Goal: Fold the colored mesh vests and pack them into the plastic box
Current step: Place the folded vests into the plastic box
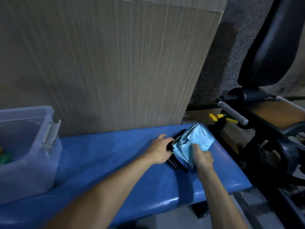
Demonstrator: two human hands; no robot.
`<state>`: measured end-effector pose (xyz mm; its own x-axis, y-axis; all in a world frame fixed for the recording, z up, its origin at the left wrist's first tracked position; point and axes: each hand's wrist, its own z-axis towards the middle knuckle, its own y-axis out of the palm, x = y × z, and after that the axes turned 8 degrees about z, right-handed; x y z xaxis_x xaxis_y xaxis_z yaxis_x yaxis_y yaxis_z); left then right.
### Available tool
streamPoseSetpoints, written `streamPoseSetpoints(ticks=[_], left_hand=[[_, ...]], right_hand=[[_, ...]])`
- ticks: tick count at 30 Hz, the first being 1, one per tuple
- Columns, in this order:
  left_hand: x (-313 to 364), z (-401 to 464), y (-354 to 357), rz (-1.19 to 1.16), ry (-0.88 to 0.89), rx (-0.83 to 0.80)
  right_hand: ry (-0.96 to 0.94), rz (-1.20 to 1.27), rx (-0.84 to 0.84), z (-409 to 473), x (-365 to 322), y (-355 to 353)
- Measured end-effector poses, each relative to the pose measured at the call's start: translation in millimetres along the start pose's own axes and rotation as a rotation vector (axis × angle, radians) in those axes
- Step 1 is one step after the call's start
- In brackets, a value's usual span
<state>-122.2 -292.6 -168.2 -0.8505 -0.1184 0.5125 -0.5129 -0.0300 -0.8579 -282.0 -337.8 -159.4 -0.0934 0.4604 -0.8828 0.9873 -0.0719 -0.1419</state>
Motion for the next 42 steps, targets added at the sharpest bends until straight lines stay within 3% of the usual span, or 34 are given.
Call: streamPoseSetpoints(ticks=[2, 5, 10, 17, 25, 28, 32, 34, 38, 42], left_hand=[[-3, 0, 1, -0.154, -0.022, -0.045], [-3, -5, -1, -0.244, -0.063, -0.051], [-12, -39, 3, -0.331, -0.108, -0.032], [-36, -120, -22, -0.249, -0.125, 0.175], [-49, -221, -156, -0.015, -0.010, 0.429], [-77, -267, -225, -0.001, 0.048, 0.469], [-148, -316, -293, -0.046, -0.063, 0.719], [-190, -332, -311, 0.161, -0.224, 0.644], [-246, -358, -323, 0.702, -0.491, 0.132], [-286, -377, -327, 0.707, -0.500, 0.066]], right_hand=[[-0.035, -0.147, 0.066, 1, -1, 4], [-0.063, -0.067, -0.016, 5, -1, 8], [0.005, 0.027, -0.267, -5, -1, 15], [0.028, 0.051, -0.650, -65, -5, 46], [-0.127, 0.230, -0.894, -178, -63, 112], [-0.062, 0.305, -1.062, -226, -85, 150], [0.042, 0.270, -1.265, -289, -95, 206], [0.061, 0.211, -1.287, -306, -93, 241], [0.026, -0.017, -1.257, -325, -79, 307], [-0.009, -0.277, -1.153, -332, -51, 349]])
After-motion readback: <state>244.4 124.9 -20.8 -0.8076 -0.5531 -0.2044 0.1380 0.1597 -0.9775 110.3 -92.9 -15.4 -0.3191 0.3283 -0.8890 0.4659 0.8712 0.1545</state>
